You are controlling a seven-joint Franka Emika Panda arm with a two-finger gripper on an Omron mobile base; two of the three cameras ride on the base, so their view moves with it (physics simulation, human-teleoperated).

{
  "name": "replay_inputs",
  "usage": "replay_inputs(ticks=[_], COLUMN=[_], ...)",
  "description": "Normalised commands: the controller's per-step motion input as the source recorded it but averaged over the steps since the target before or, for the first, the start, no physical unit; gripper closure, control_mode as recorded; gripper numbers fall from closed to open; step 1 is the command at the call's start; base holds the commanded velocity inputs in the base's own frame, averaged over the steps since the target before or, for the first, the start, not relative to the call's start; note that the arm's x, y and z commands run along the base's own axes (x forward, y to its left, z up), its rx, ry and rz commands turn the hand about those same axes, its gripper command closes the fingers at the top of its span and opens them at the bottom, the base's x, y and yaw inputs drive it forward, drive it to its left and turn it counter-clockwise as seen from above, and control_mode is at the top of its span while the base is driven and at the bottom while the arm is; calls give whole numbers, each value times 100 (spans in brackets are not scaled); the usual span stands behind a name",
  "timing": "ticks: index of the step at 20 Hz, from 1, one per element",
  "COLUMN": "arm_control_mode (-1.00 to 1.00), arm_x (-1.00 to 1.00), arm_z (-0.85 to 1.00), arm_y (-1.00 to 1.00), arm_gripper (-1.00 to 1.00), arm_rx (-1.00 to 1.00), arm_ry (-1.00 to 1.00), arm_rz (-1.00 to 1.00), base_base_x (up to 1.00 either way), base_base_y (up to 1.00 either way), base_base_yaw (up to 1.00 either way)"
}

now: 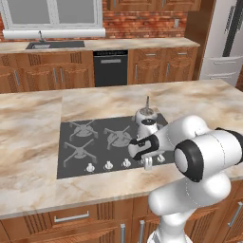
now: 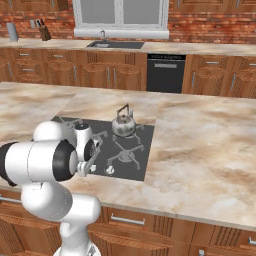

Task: Lower the heat of the kettle.

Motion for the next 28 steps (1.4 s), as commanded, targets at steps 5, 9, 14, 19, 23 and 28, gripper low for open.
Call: replay_inputs(ticks=[5,9,14,19,23,28], arm_control_mode=[-100,-100,-100,-100,-100,-100], arm_x=[0,0,0,2,12,1], arm_z=[0,0,2,4,5,5], arm_y=[0,0,-3,-7,-8,-2], arm_gripper=[100,100,100,100,100,100], arm_rx=[3,6,9,9,9,10], arm_ry=[12,10,12,14,15,9], arm_rz=[-38,-38,-39,-40,-45,-44], base_base_x=[0,0,0,0,0,0], base_base_y=[0,0,0,0,0,0], base_base_yaw=[0,0,0,0,0,0])
